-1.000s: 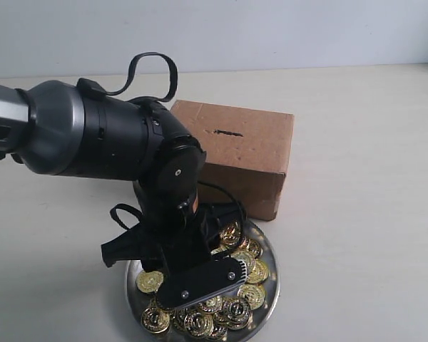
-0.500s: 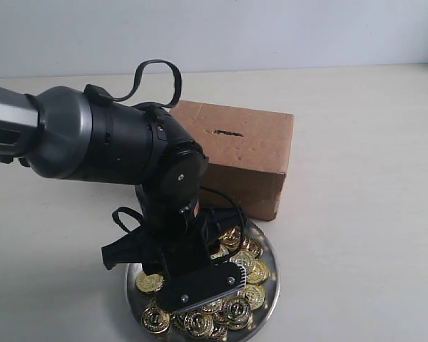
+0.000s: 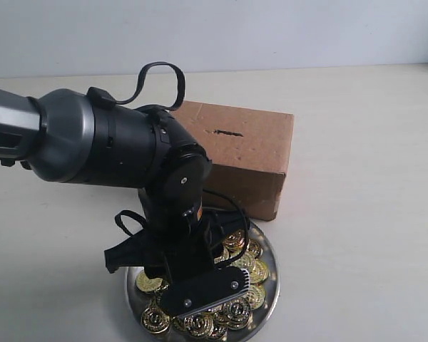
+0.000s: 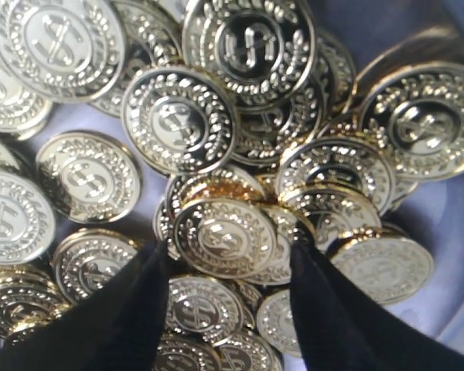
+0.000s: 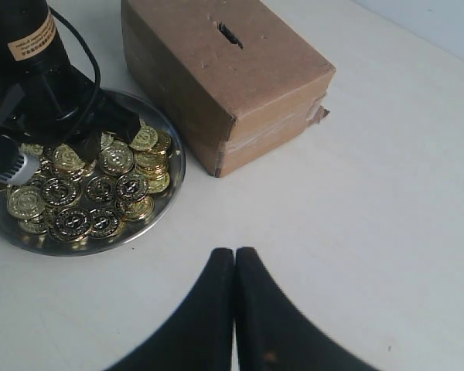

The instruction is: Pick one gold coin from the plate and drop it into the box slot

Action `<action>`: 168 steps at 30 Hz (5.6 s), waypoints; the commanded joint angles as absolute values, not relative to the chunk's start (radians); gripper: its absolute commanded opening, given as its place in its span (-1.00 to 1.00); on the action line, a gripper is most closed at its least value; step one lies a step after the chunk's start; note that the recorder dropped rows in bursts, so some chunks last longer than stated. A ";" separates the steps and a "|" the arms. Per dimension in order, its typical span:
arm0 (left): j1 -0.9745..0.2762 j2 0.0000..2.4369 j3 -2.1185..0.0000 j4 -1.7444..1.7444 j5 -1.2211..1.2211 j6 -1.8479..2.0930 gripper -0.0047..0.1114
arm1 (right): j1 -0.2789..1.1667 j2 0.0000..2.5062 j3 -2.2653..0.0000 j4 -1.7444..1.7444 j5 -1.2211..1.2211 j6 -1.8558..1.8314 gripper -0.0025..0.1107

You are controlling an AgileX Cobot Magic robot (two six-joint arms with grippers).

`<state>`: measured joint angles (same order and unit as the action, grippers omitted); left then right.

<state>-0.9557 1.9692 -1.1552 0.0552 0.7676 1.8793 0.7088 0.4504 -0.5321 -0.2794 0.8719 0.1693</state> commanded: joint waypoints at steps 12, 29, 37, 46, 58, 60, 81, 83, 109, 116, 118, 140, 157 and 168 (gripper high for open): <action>-0.958 1.966 -1.155 0.046 0.808 1.899 -0.07 | 0.710 0.443 -0.526 -0.286 0.858 0.170 -0.96; -0.958 1.966 -1.155 0.053 0.854 1.877 -0.07 | 0.710 0.443 -0.526 -0.286 0.856 0.170 -0.96; -0.958 1.966 -1.155 0.068 0.839 1.881 -0.07 | 0.710 0.443 -0.526 -0.286 0.856 0.170 -0.96; -0.958 1.966 -1.205 0.074 0.829 1.881 -0.07 | 0.710 0.443 -0.526 -0.286 0.856 0.170 -0.96; -0.958 1.986 -1.212 0.066 0.844 1.888 -0.07 | 0.710 0.443 -0.526 -0.286 0.854 0.170 -0.96; -0.958 1.989 -1.212 0.066 0.851 1.888 -0.07 | 0.710 0.443 -0.526 -0.286 0.852 0.170 -0.96; -0.958 1.991 -1.176 0.064 0.863 1.888 -0.09 | 0.710 0.443 -0.526 -0.286 0.852 0.170 -0.96; -0.958 1.991 -1.176 0.064 0.863 1.888 -0.09 | 0.710 0.443 -0.526 -0.286 0.852 0.170 -0.96; -0.958 2.002 -1.201 0.059 0.844 1.886 -0.08 | 0.710 0.443 -0.526 -0.286 0.852 0.170 -0.96; -0.958 2.002 -1.212 0.056 0.833 1.884 -0.08 | 0.710 0.443 -0.526 -0.286 0.852 0.170 -0.96; -0.958 2.002 -1.212 0.056 0.833 1.884 -0.08 | 0.710 0.443 -0.526 -0.286 0.852 0.170 -0.96; -0.967 2.036 -1.212 0.058 0.832 1.888 -0.09 | 0.710 0.443 -0.526 -0.286 0.852 0.170 -0.96; -0.967 2.036 -1.212 0.056 0.832 1.907 -0.16 | 0.710 0.443 -0.526 -0.286 0.852 0.170 -0.96; -0.967 2.036 -1.212 0.056 0.823 1.929 -0.43 | 0.710 0.443 -0.526 -0.286 0.852 0.170 -0.96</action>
